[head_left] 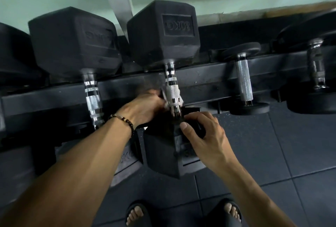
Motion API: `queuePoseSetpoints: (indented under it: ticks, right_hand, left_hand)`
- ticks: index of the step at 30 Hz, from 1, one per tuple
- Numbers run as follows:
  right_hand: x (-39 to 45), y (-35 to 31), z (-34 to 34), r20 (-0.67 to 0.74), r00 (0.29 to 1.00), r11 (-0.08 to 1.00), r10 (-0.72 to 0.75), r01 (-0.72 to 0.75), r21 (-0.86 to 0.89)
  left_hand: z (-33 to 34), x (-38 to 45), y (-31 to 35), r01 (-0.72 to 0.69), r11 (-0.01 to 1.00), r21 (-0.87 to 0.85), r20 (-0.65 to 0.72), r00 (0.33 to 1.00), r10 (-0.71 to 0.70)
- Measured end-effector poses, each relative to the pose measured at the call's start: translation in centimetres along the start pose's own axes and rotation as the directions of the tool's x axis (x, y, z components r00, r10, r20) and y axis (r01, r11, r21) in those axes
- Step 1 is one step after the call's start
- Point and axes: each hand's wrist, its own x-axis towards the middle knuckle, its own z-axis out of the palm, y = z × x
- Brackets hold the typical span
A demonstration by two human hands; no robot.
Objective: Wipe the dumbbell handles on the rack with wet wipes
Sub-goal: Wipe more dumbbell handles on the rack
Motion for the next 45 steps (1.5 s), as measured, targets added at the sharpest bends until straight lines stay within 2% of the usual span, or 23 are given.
queuePoseSetpoints:
  ticks: [3,4,6,7,8,10,12,14,16,20,21,24,26,27,29,31,32,35,36,38,41,43,45]
  right_hand:
    - [0.1,0.0,0.0,0.004,1.000,1.000,0.000,0.000,0.001]
    - [0.1,0.0,0.0,0.001,1.000,1.000,-0.001,0.001,0.001]
    - [0.0,0.0,0.0,0.003,1.000,1.000,0.005,-0.005,-0.001]
    - [0.0,0.0,0.0,0.006,1.000,1.000,0.006,-0.006,-0.003]
    - [0.0,0.0,0.0,0.003,1.000,1.000,0.005,-0.005,-0.007]
    - [0.0,-0.1,0.0,-0.001,1.000,1.000,0.006,-0.006,-0.014]
    - [0.0,-0.1,-0.1,0.000,1.000,1.000,0.002,-0.002,-0.012]
    - [0.0,0.0,0.0,0.006,1.000,1.000,0.004,-0.004,-0.013]
    - [-0.1,0.0,0.0,-0.003,1.000,1.000,0.004,-0.004,-0.008]
    - [0.0,0.0,0.1,-0.012,1.000,1.000,-0.006,0.005,-0.028]
    - [-0.1,0.0,0.1,-0.020,1.000,1.000,-0.009,0.009,-0.030]
    - [0.0,0.0,0.2,-0.021,1.000,1.000,-0.011,0.011,-0.019]
    - [0.0,0.1,0.2,-0.009,1.000,1.000,-0.015,0.015,-0.025]
    - [0.0,0.1,0.2,-0.005,1.000,1.000,-0.016,0.016,-0.024]
    - [-0.1,0.1,0.1,-0.001,1.000,1.000,-0.009,0.009,-0.014]
    - [-0.1,0.1,0.0,0.006,1.000,1.000,-0.003,0.003,-0.012]
    - [-0.1,0.1,0.0,0.007,1.000,1.000,-0.002,0.002,-0.011]
    - [0.0,0.1,0.0,0.010,1.000,1.000,-0.009,0.009,-0.010]
    - [0.0,0.2,0.1,0.016,1.000,1.000,-0.009,0.009,-0.011]
    - [0.0,0.2,0.0,0.018,1.000,1.000,-0.014,0.014,-0.009]
    - [0.0,0.3,0.0,0.013,1.000,1.000,-0.017,0.017,-0.003]
    - [0.0,0.3,0.1,0.009,1.000,1.000,-0.021,0.021,-0.007]
    - [0.0,0.2,0.0,0.011,1.000,1.000,-0.029,0.030,-0.010]
  left_hand:
    - [-0.1,0.9,1.1,-0.073,0.923,-0.377,-0.065,0.997,0.052]
    - [-0.2,1.1,1.0,-0.067,0.922,-0.383,-0.070,0.997,0.043]
    - [0.1,0.3,0.2,0.024,0.998,-0.066,-0.048,0.998,-0.027]
    - [0.4,-0.4,-0.3,0.075,0.994,0.082,-0.068,0.995,-0.070]
    - [0.5,-0.7,-0.5,0.107,0.987,0.120,-0.121,0.988,-0.092]
    - [0.7,-0.8,0.1,0.019,0.995,-0.096,-0.236,0.971,-0.041]
    - [0.9,0.2,2.0,-0.214,0.899,-0.383,-0.413,0.910,0.040]
    - [1.6,1.2,3.6,-0.345,0.878,-0.332,-0.609,0.789,0.079]
    - [2.6,0.9,3.2,-0.359,0.907,-0.219,-0.681,0.722,0.122]
    - [2.6,-0.3,0.7,-0.274,0.962,0.009,-0.660,0.721,0.212]
    - [2.7,-0.1,1.1,-0.282,0.959,0.038,-0.676,0.699,0.232]
    - [4.0,1.0,3.8,-0.358,0.934,0.011,-0.804,0.552,0.221]
    - [5.2,0.9,4.1,-0.352,0.936,-0.006,-0.831,0.522,0.191]
    - [5.4,0.5,3.5,-0.306,0.951,0.034,-0.819,0.536,0.202]
    - [5.1,-0.7,1.6,-0.176,0.966,0.187,-0.727,0.636,0.257]
    - [4.4,-1.8,0.5,-0.138,0.935,0.328,-0.615,0.720,0.322]
    - [4.1,-1.8,0.7,-0.147,0.917,0.370,-0.596,0.720,0.356]
    - [4.2,-1.2,2.6,-0.176,0.887,0.426,-0.643,0.630,0.435]
    - [4.4,-1.0,3.0,-0.177,0.889,0.423,-0.650,0.624,0.433]
    - [4.3,-1.4,2.5,-0.083,0.890,0.448,-0.603,0.707,0.369]
    - [4.3,-3.0,0.4,0.109,0.815,0.569,-0.465,0.860,0.211]
    - [4.2,-2.8,0.7,0.101,0.824,0.558,-0.466,0.860,0.210]
    - [4.4,-2.2,2.1,0.060,0.854,0.517,-0.555,0.783,0.281]
